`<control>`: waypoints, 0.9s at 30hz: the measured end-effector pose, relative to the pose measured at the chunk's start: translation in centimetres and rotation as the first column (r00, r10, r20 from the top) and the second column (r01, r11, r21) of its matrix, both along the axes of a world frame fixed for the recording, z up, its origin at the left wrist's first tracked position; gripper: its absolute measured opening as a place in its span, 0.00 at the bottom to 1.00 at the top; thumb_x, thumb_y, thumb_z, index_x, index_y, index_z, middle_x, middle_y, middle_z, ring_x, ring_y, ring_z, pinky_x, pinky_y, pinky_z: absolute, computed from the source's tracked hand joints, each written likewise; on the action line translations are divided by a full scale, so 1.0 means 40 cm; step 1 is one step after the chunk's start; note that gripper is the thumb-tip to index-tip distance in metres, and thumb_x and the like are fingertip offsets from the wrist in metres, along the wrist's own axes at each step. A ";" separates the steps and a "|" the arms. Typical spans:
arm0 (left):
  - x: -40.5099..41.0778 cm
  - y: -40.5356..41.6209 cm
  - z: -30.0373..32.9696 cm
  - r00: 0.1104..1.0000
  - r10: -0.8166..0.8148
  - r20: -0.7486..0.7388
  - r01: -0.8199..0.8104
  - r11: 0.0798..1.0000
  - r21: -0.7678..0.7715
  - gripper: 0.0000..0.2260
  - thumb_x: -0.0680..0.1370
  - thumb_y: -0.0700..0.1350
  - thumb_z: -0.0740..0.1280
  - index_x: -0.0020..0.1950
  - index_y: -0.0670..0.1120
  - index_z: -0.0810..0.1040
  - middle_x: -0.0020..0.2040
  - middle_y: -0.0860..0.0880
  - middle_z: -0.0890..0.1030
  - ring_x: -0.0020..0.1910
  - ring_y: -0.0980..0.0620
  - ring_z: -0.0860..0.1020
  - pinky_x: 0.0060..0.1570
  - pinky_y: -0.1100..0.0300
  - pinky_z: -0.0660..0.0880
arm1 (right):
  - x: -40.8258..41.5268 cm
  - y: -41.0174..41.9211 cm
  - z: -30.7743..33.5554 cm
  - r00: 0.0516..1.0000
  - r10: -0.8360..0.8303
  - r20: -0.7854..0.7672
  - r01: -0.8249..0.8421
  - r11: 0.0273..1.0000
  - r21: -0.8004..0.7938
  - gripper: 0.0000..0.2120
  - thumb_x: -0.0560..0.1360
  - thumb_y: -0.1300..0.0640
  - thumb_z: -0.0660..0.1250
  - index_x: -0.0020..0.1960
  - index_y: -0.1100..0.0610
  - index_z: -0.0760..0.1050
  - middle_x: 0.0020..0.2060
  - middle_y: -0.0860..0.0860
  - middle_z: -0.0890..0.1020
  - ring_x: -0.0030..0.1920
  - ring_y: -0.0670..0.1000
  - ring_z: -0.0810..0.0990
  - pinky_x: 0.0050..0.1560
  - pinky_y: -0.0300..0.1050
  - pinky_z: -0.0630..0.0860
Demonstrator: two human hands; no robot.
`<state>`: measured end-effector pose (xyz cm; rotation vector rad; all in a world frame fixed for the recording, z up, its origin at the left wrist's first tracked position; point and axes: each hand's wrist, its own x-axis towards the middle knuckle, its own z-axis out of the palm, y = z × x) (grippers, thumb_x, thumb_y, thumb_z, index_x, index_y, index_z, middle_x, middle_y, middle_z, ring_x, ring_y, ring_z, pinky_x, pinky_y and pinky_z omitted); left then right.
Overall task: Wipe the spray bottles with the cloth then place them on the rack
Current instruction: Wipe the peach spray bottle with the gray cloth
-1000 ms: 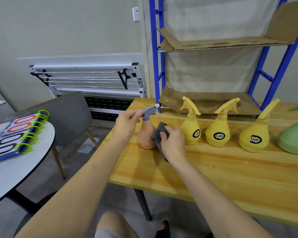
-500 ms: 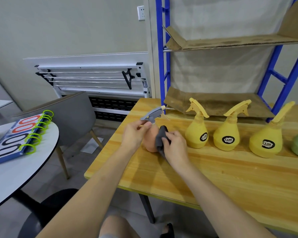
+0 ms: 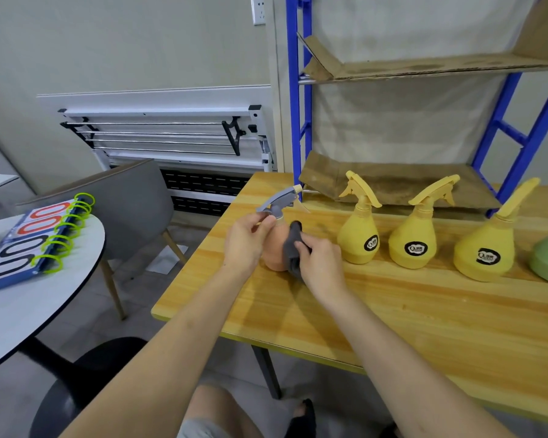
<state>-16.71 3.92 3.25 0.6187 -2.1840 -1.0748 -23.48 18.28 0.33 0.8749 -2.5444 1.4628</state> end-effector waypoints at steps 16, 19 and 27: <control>-0.001 -0.018 -0.005 0.996 -0.054 0.064 0.058 0.997 -0.057 0.16 0.82 0.50 0.67 0.68 0.45 0.79 0.58 0.52 0.80 0.57 0.52 0.77 0.55 0.60 0.71 | 0.031 -0.001 -0.019 1.000 0.007 0.005 -0.007 0.993 -0.119 0.11 0.81 0.58 0.66 0.60 0.53 0.84 0.50 0.49 0.87 0.49 0.51 0.82 0.42 0.37 0.67; 0.003 -0.021 -0.002 0.996 -0.073 0.060 0.075 0.997 -0.034 0.19 0.83 0.49 0.66 0.72 0.43 0.75 0.62 0.53 0.78 0.61 0.54 0.75 0.58 0.62 0.69 | -0.006 0.017 -0.046 0.998 0.002 0.069 -0.001 1.000 -0.001 0.09 0.81 0.57 0.66 0.54 0.56 0.85 0.44 0.54 0.87 0.42 0.57 0.80 0.35 0.39 0.62; 0.007 -0.019 -0.015 0.990 -0.140 -0.012 0.140 0.989 0.040 0.17 0.82 0.50 0.67 0.71 0.50 0.75 0.57 0.51 0.84 0.58 0.52 0.80 0.58 0.54 0.77 | -0.024 -0.002 0.023 0.970 0.196 0.144 -0.158 0.958 -0.240 0.08 0.80 0.56 0.68 0.49 0.49 0.85 0.38 0.44 0.85 0.40 0.46 0.80 0.41 0.43 0.73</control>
